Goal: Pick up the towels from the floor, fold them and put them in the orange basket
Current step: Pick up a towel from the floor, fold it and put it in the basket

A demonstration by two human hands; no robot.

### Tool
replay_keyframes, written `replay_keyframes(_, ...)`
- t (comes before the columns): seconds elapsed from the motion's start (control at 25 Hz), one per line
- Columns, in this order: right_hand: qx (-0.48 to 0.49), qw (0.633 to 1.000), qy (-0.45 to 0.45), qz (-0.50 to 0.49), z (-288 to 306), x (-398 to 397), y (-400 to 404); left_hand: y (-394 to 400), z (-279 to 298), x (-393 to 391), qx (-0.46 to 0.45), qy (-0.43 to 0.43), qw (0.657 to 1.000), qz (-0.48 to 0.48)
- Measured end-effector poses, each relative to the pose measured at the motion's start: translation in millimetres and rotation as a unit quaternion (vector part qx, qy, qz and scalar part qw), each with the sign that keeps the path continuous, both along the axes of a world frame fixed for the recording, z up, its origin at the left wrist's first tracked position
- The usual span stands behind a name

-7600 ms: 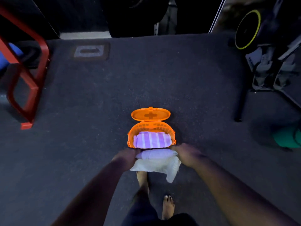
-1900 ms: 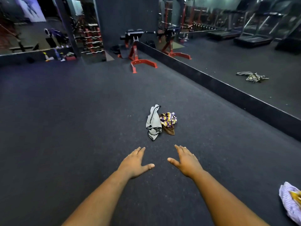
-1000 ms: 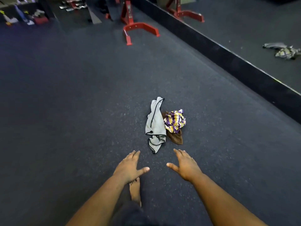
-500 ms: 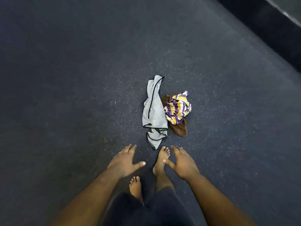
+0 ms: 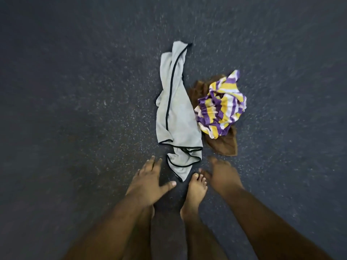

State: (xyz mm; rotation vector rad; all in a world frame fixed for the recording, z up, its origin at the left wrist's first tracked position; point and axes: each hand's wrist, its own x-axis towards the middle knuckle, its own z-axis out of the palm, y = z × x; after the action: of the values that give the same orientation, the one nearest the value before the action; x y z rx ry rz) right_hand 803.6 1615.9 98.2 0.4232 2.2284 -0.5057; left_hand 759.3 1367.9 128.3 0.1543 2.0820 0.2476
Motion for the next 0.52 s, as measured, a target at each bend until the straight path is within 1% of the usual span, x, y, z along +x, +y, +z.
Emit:
replay_keyframes(0.2, 0.041, 0.999, -0.005, -0.022, -144.3, -29.3, -10.2, 1.9, -127.7, -30.2, 0.007, -0.007, 0.999, -0.033)
replay_keyframes(0.32, 0.077, 0.996, -0.022, -0.037, -209.2, -36.9, -14.7, -5.7, -183.9, -35.5, 0.009, -0.008, 0.998, -0.067)
replay_keyframes(0.44, 0.083, 0.992, -0.036, -0.091, -257.4, -34.4, -17.1, -20.7, -220.4, -33.8, -0.008, -0.024, 0.997, -0.079)
replay_keyframes(0.52, 0.071, 0.99, -0.037, -0.113, -266.6, -30.1, -20.3, -32.5, -227.6, -31.0, -0.026, -0.036, 0.996, -0.083)
